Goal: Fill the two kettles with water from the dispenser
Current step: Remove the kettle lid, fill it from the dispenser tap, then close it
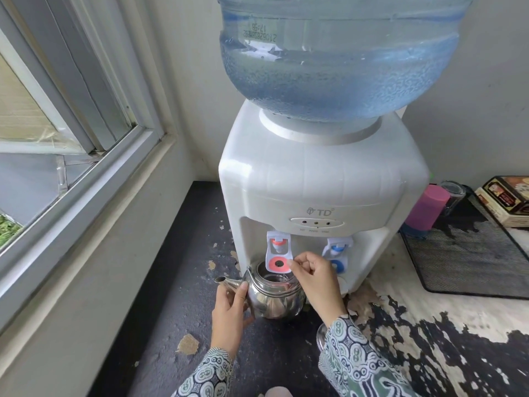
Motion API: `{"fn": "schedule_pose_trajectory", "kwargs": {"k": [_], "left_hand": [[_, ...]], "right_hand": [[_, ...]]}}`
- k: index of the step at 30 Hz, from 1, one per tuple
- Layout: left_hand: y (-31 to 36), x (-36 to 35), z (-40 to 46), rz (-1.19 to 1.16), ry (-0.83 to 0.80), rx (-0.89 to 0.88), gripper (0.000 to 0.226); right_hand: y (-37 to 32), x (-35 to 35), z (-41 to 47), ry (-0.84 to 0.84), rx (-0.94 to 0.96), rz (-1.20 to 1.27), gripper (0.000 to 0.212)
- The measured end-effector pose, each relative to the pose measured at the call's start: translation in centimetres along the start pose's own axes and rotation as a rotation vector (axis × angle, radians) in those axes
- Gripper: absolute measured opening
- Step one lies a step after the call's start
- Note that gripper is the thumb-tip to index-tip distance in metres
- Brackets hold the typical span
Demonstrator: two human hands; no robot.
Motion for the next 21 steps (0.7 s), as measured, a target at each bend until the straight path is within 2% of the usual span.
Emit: {"fn": "schedule_pose_trajectory", "kwargs": {"k": [3, 6, 9, 12, 14, 18, 21], "left_hand": [[0.0, 0.0, 0.0, -0.003, 0.001, -0.002, 0.015], [0.1, 0.1, -0.1, 0.006, -0.013, -0.005, 0.015], [0.0, 0.4, -0.1, 0.014, -0.019, -0.01, 0.01], [-0.2, 0.8, -0.3, 0.011, -0.044, 0.0, 0.013], [-0.6, 0.9, -0.5, -0.003, -0.074, 0.009, 0.008], [-2.0, 1.6, -1.3, -0.011, -0.112, 0.008, 0.008], [-3.5, 2.2, -1.9, -0.004, -0.124, 0.019, 0.012]], "right_hand": [[0.1, 0.5, -0.7, -0.008, 0.051, -0.12, 0.008], [0.9, 1.1, -2.1, -0.055, 0.039, -0.218, 0.021], [1.9, 1.1, -3.5, -0.164, -0.119, -0.26, 0.043], [3.3, 0.7, -4.2, -0.248, -0.336, -0.112, 0.071], [3.5, 0.3, -4.6, -0.277, -0.412, 0.061, 0.069], [3.8, -0.4, -5.9, -0.271, -0.419, 0.238, 0.045], [4.2, -0.4, -7.1, -0.256, -0.437, 0.281, 0.049]]}}
Point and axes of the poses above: each hand's wrist, its own z-axis towards the middle knuckle, its own x-axis out of the back of the hand, y = z × x, the point moved 1 cm from there along z, towards the middle knuckle, and after that the axes turned 9 degrees about z, right-handed, at the moved point
